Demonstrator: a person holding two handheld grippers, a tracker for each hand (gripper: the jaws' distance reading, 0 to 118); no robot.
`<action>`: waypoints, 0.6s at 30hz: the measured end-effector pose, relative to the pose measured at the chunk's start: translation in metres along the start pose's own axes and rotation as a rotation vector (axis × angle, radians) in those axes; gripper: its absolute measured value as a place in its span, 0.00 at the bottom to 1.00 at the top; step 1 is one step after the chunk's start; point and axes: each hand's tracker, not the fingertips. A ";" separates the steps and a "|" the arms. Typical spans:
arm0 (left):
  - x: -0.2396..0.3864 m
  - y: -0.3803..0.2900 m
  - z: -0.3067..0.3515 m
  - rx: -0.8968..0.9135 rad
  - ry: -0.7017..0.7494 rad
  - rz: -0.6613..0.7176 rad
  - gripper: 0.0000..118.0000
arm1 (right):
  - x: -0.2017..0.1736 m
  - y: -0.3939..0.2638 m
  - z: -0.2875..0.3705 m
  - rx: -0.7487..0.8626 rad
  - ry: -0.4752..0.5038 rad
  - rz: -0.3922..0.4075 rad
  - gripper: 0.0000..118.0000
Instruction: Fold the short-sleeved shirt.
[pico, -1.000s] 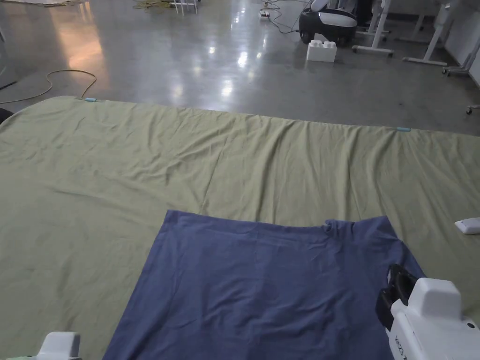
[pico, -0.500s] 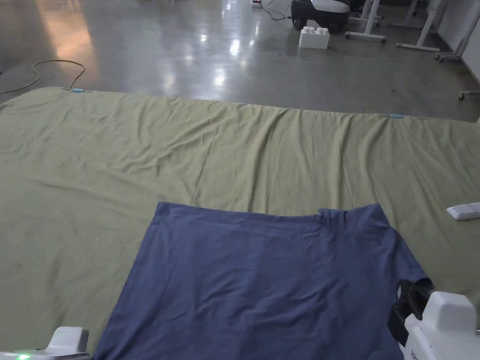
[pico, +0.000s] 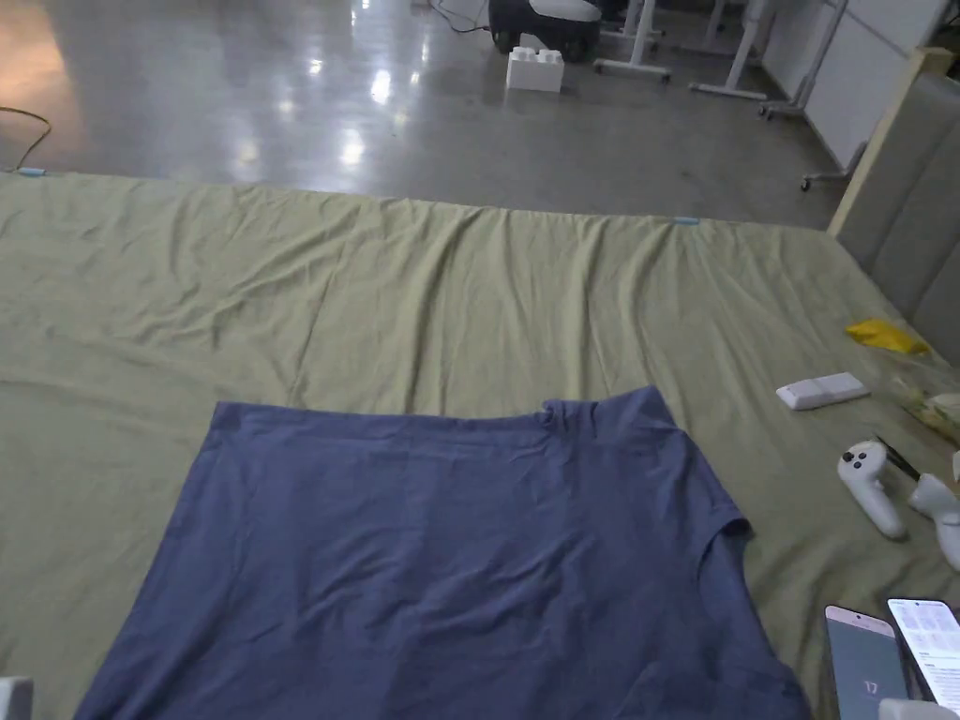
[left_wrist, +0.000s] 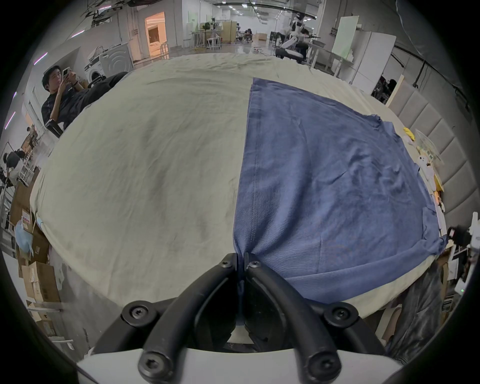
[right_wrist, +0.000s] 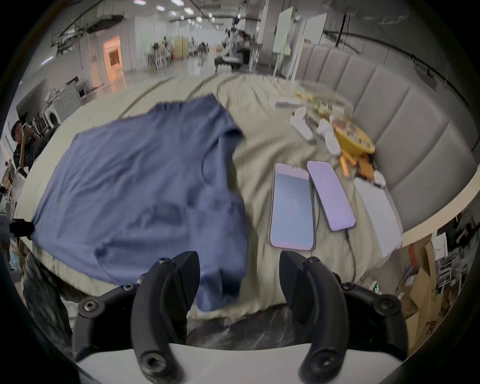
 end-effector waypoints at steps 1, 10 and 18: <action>0.009 0.001 0.010 0.000 -0.001 0.000 0.04 | -0.003 -0.005 -0.006 -0.019 0.025 -0.017 0.57; -0.023 0.001 -0.018 -0.018 -0.016 0.001 0.04 | -0.037 -0.011 -0.053 -0.096 0.082 0.015 0.11; -0.039 0.009 -0.007 0.035 -0.026 0.010 0.04 | -0.047 0.006 -0.026 -0.072 0.002 0.169 0.06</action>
